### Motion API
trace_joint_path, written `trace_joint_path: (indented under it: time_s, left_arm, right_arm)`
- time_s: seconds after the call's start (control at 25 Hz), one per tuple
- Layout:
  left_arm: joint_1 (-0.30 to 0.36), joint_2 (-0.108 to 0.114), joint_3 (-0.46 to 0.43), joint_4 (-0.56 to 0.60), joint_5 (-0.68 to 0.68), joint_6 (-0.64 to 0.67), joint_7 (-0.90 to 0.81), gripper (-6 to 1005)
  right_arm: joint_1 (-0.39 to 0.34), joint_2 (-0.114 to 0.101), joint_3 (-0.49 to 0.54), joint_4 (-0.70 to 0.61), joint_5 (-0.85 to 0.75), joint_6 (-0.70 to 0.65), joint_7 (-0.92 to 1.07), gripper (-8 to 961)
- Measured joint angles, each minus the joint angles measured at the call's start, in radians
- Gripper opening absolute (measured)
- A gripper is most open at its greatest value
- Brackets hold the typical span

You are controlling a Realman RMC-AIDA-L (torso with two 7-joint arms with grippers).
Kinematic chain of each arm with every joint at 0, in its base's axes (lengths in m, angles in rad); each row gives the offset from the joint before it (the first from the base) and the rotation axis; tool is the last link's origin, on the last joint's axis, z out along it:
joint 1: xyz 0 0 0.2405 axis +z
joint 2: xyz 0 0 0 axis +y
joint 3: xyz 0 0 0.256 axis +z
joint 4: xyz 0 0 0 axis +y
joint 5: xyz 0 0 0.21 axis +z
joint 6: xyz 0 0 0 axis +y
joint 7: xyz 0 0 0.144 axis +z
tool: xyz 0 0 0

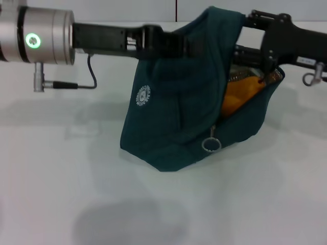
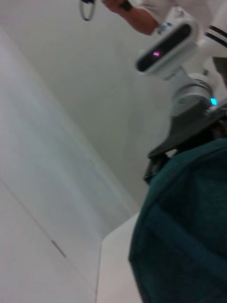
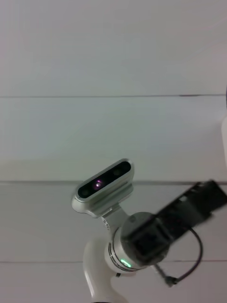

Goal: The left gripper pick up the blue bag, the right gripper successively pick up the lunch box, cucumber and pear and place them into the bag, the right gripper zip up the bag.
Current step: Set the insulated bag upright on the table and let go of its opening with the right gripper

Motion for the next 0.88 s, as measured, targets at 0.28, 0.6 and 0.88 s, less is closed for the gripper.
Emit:
trace_joint_path:
  time_s: [0.28, 0.6, 0.88]
  left_arm:
    - [0.022, 0.009, 0.004, 0.006, 0.011, -0.004, 0.136, 219]
    - [0.08, -0.004, -0.022, 0.07, 0.015, -0.047, 0.256, 279]
    - [0.118, -0.033, -0.019, 0.08, 0.033, -0.121, 0.337, 363]
  right_arm:
    - [0.06, -0.001, -0.007, -0.004, -0.019, 0.035, 0.039, 696]
    - [0.116, 0.0, -0.046, -0.004, -0.028, 0.111, 0.062, 694]
    - [0.149, 0.004, -0.069, -0.003, -0.029, 0.133, 0.073, 693]
